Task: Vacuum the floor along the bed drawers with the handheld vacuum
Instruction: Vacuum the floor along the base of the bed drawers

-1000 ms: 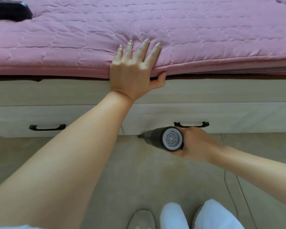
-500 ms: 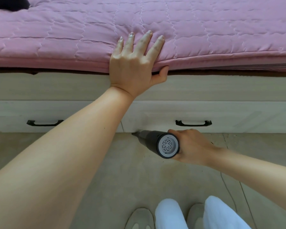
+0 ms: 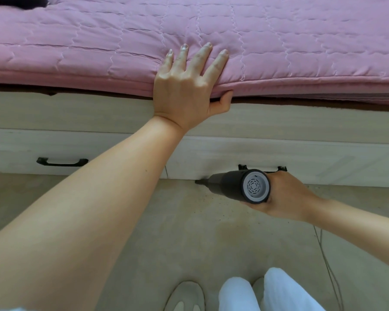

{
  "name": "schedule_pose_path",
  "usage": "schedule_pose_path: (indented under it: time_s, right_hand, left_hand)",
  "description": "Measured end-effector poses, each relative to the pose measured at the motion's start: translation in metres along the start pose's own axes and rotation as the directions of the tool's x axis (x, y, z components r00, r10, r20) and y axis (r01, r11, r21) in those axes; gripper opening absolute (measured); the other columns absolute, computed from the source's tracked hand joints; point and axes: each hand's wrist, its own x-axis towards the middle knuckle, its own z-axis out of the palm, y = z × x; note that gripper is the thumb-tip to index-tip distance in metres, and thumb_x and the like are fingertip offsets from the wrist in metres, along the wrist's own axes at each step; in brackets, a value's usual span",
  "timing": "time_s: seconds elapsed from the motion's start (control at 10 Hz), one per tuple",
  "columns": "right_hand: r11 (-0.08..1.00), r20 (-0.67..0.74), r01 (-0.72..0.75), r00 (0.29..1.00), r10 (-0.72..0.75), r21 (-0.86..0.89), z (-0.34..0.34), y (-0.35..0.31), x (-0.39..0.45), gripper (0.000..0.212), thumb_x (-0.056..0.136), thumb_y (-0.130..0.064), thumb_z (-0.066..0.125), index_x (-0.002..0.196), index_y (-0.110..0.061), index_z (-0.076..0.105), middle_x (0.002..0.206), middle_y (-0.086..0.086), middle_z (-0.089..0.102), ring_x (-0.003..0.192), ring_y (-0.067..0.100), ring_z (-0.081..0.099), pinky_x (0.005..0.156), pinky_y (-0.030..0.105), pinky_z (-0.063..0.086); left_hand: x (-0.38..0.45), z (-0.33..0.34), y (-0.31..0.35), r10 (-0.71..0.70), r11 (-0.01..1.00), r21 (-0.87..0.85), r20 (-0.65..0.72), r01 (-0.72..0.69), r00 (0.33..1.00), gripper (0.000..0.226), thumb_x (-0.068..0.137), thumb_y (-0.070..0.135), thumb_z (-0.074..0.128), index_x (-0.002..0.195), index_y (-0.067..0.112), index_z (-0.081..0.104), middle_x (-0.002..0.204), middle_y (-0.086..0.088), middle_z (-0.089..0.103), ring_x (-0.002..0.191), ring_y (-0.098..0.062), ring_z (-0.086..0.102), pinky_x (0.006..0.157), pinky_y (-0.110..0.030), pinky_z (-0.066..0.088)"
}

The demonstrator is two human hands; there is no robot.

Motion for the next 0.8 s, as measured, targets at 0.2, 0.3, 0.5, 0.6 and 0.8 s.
schedule_pose_path:
  time_s: [0.2,0.3,0.5,0.6,0.8]
  right_hand:
    - [0.997,0.055,-0.029,0.998,0.026,0.067,-0.009,-0.005,0.000,0.028,0.071,-0.050,0.074,0.076,-0.045,0.046,0.061,-0.022,0.056,0.059,0.005,0.058,0.054,0.017,0.044]
    - [0.998,0.068,-0.032,0.997,0.028,0.051,-0.009,-0.012,0.001,0.026,0.073,-0.049,0.073,0.081,-0.042,0.050,0.060,-0.025,0.051,0.059,0.005,0.056,0.054,0.015,0.043]
    - [0.993,0.057,-0.003,0.998,-0.004,0.119,0.001,-0.017,0.011,0.045,0.075,-0.046,0.073,0.109,-0.020,0.061,0.076,-0.016,0.059,0.074,0.013,0.064,0.065,0.028,0.053]
    - [0.988,0.086,0.007,0.996,-0.020,0.156,0.002,-0.018,0.013,0.046,0.074,-0.044,0.074,0.112,-0.021,0.060,0.083,-0.015,0.061,0.079,0.011,0.065,0.069,0.027,0.054]
    - [0.987,0.127,0.036,0.990,-0.056,0.158,-0.012,-0.018,0.005,0.035,0.074,-0.041,0.076,0.081,-0.048,0.042,0.061,-0.031,0.050,0.061,-0.010,0.054,0.055,0.009,0.040]
  left_hand:
    - [0.001,0.001,0.000,0.003,1.000,0.017,0.012,-0.004,1.000,0.057,0.088,0.057,0.049,0.126,0.022,0.072,0.124,-0.010,0.071,0.105,-0.043,0.070,0.088,-0.056,0.056]
    - [0.001,0.001,-0.001,0.002,1.000,0.024,0.007,-0.002,1.000,0.057,0.087,0.057,0.050,0.125,0.022,0.073,0.123,-0.009,0.072,0.104,-0.043,0.070,0.088,-0.056,0.056]
    - [0.001,0.001,0.000,-0.002,1.000,0.022,-0.003,0.002,1.000,0.057,0.087,0.056,0.050,0.125,0.022,0.073,0.122,-0.009,0.072,0.104,-0.043,0.070,0.087,-0.055,0.057]
    - [0.000,0.001,-0.001,-0.007,1.000,0.010,0.000,0.007,1.000,0.057,0.087,0.057,0.050,0.126,0.022,0.073,0.123,-0.009,0.072,0.105,-0.043,0.070,0.088,-0.056,0.056]
    - [0.001,0.001,-0.001,-0.008,1.000,0.010,0.006,0.008,1.000,0.057,0.087,0.057,0.050,0.126,0.022,0.072,0.123,-0.009,0.072,0.105,-0.043,0.070,0.088,-0.056,0.056]
